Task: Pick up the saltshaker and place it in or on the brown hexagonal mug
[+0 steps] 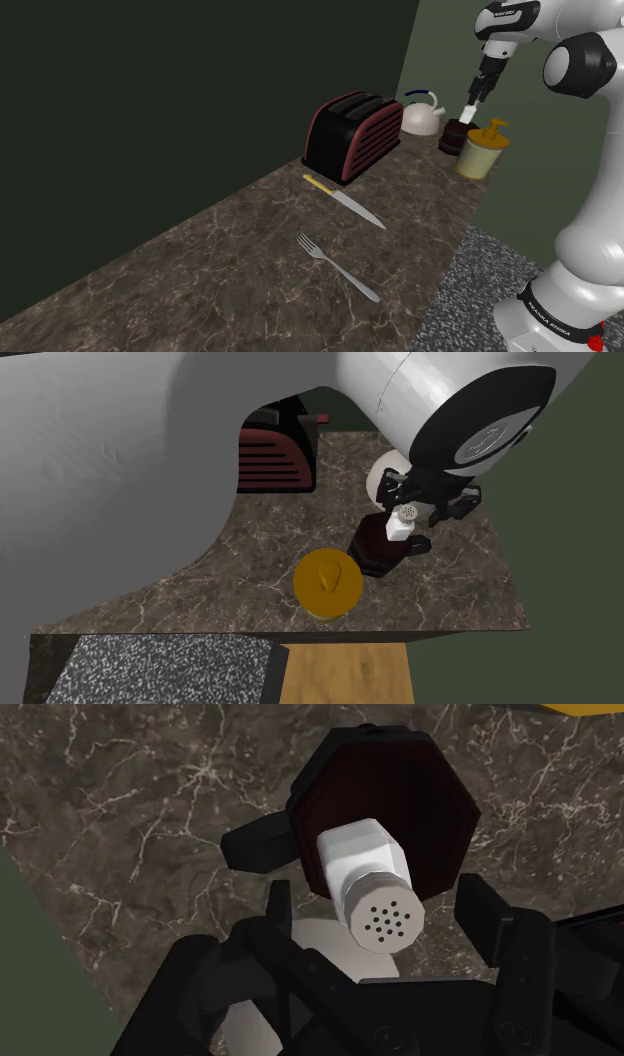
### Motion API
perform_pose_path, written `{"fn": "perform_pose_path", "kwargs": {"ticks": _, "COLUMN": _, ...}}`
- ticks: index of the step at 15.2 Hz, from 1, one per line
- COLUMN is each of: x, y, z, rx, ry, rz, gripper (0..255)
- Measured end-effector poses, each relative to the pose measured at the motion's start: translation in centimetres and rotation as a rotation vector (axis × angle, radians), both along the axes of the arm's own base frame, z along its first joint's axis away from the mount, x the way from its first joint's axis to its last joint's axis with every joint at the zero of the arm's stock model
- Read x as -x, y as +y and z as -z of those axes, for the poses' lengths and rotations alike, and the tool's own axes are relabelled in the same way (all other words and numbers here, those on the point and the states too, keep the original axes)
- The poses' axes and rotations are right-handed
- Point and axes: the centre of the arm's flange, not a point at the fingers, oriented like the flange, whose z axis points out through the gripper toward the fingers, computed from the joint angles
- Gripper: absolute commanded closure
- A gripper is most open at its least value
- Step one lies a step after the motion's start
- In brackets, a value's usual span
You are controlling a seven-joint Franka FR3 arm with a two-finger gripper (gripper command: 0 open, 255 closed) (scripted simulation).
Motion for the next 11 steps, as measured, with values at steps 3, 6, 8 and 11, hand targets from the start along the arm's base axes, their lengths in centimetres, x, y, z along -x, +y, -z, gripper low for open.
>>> {"fn": "perform_pose_path", "kwargs": {"ticks": 3, "x": 0.0, "y": 0.0, "z": 0.0, "rx": 0.000, "ry": 0.000, "rz": 0.000, "gripper": 0}}
{"fn": "perform_pose_path", "kwargs": {"ticks": 6, "x": -0.2, "y": -0.1, "z": -1.6, "rx": 0.001, "ry": -0.001, "rz": 0.000, "gripper": 0}}
{"fn": "perform_pose_path", "kwargs": {"ticks": 8, "x": -0.2, "y": -0.3, "z": -3.8, "rx": 0.001, "ry": -0.001, "rz": 0.000, "gripper": 0}}
{"fn": "perform_pose_path", "kwargs": {"ticks": 11, "x": -0.1, "y": -0.1, "z": -4.9, "rx": 0.000, "ry": 0.000, "rz": 0.000, "gripper": 0}}
